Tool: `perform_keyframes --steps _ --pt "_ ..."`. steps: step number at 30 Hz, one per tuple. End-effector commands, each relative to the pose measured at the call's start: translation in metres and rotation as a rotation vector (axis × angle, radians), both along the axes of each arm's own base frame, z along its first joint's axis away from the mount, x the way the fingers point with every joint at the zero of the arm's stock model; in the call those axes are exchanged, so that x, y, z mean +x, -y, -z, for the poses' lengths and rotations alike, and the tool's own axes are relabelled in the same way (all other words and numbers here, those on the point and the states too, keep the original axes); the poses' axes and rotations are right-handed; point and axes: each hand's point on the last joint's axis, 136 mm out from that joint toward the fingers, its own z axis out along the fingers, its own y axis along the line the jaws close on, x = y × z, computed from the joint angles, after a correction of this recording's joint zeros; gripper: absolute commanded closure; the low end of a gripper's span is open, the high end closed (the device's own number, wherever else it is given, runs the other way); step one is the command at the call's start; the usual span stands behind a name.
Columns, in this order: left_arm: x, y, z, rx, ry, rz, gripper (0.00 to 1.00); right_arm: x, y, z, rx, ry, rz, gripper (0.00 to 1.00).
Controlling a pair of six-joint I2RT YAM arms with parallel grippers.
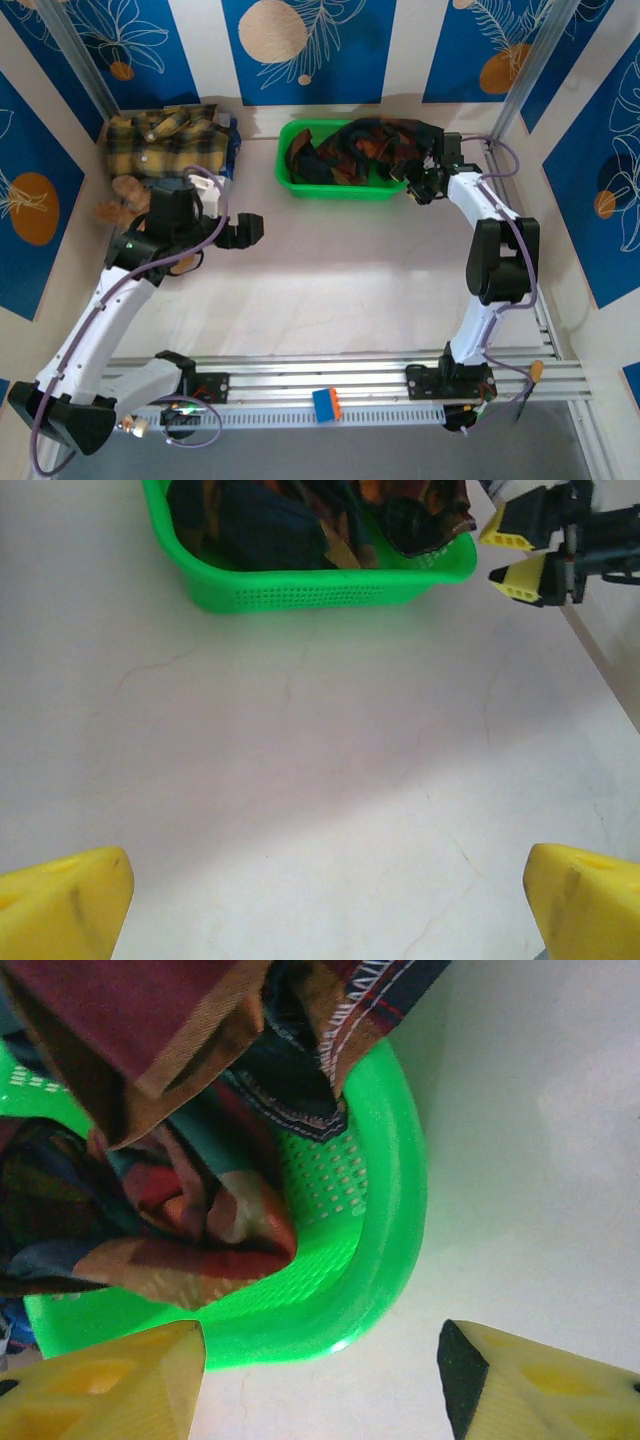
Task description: Fold and stack the long sleeve shirts
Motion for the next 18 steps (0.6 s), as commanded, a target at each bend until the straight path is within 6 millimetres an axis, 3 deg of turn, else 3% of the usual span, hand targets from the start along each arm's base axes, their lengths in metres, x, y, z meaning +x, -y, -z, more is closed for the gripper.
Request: perform_keyframes --steps 1,6,10,14,18 --pt "-0.005 0.002 0.000 0.032 -0.047 -0.019 0.00 0.011 -0.009 0.002 0.022 -0.028 0.020 0.37" --pt "0.002 0.018 0.005 0.088 -0.064 -0.003 0.00 0.023 -0.020 0.027 -0.017 -0.107 0.008 0.43" --pt "0.019 0.036 -0.001 0.131 -0.042 0.026 0.00 0.017 -0.021 0.043 -0.042 -0.150 0.030 0.56" --pt "0.040 0.056 -0.016 0.148 0.011 0.061 0.00 -0.002 -0.022 0.045 -0.056 -0.167 0.035 0.76" --pt "0.060 0.085 -0.023 0.148 0.043 0.121 0.00 -0.042 -0.021 0.033 -0.085 -0.166 0.033 0.83"
